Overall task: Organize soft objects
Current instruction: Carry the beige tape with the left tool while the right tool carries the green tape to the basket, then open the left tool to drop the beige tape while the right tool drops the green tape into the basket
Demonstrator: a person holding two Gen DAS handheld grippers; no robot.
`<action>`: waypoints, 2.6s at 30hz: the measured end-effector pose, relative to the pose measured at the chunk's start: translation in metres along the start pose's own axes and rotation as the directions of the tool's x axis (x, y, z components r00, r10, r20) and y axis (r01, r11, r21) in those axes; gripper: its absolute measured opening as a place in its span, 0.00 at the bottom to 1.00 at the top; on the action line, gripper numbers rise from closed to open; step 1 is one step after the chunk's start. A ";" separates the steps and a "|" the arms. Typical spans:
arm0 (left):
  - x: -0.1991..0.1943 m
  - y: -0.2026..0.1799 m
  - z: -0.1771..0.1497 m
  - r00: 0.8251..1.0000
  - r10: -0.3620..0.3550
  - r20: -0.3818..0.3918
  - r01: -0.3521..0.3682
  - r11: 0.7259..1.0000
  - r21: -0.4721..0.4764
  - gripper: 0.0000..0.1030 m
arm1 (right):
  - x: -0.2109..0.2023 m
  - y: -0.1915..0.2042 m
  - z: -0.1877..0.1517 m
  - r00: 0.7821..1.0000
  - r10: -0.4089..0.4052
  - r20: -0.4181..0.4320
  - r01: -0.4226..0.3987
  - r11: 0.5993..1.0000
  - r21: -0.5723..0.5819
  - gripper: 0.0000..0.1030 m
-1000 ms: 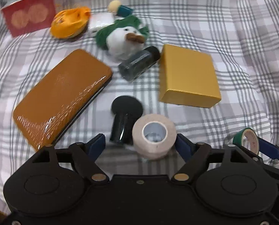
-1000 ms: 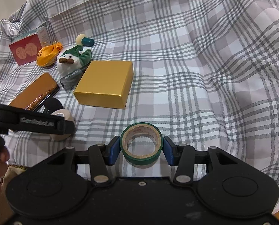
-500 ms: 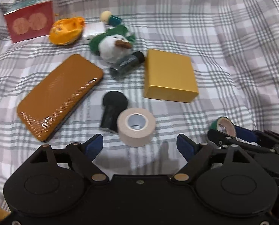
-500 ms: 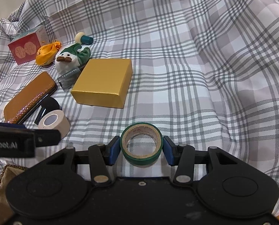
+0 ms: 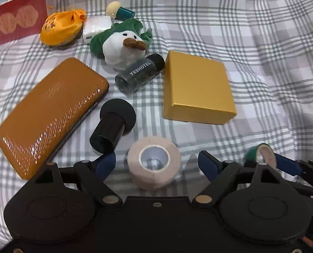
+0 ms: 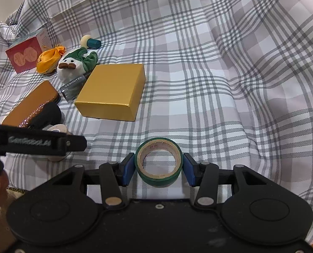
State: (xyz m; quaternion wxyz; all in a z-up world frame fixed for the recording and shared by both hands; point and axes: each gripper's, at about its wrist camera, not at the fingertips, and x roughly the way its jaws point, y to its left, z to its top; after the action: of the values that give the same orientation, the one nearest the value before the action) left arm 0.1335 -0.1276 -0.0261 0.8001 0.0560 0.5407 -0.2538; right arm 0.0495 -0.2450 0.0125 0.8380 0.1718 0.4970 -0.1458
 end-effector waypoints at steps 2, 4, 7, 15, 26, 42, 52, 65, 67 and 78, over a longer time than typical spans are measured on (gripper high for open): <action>0.002 -0.005 0.000 1.000 0.018 -0.001 -0.018 1.000 0.021 0.79 | 0.000 0.000 0.000 1.000 -0.002 0.001 0.002 1.000 -0.002 0.45; 0.003 -0.009 -0.002 1.000 0.031 0.002 -0.031 0.998 0.047 0.79 | 0.001 0.000 0.001 1.000 -0.004 0.002 0.004 1.000 -0.002 0.45; 0.004 -0.017 -0.005 0.999 0.048 0.012 -0.049 0.995 0.087 0.79 | 0.003 0.000 0.001 1.000 -0.011 -0.004 0.011 1.000 0.002 0.46; 0.001 -0.030 -0.004 0.998 0.044 0.036 -0.049 0.989 0.140 0.47 | 0.003 -0.003 0.000 0.999 -0.036 -0.003 0.036 0.999 0.013 0.45; -0.037 -0.019 -0.018 0.995 0.069 0.072 -0.078 0.988 0.135 0.46 | -0.025 0.004 -0.003 0.999 -0.030 0.032 0.030 0.999 0.012 0.45; -0.122 0.007 -0.071 0.995 0.094 0.042 -0.098 0.991 0.096 0.47 | -0.107 0.036 -0.038 0.995 0.078 0.066 -0.074 0.995 -0.068 0.45; -0.132 0.022 -0.113 0.995 0.090 -0.034 -0.089 0.996 0.028 0.47 | -0.136 0.053 -0.080 0.993 0.117 0.000 -0.116 0.982 -0.146 0.45; -0.129 0.028 -0.146 0.991 0.021 -0.134 -0.026 0.999 -0.040 0.47 | -0.139 0.059 -0.104 0.987 0.116 -0.114 -0.134 0.977 -0.166 0.45; -0.127 0.027 -0.149 0.989 0.020 -0.145 -0.026 0.999 -0.043 0.47 | -0.136 0.059 -0.105 0.984 0.117 -0.133 -0.138 0.976 -0.167 0.45; -0.119 0.025 -0.153 0.984 0.021 -0.177 -0.029 0.999 -0.040 0.47 | -0.128 0.063 -0.106 0.978 0.119 -0.174 -0.150 0.973 -0.175 0.45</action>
State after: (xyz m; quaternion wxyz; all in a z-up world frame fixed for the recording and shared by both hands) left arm -0.0168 -0.0096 0.0133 0.7532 0.0679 0.6139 -0.2261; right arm -0.0669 -0.1327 0.0875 0.8152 0.1370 0.5621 -0.0268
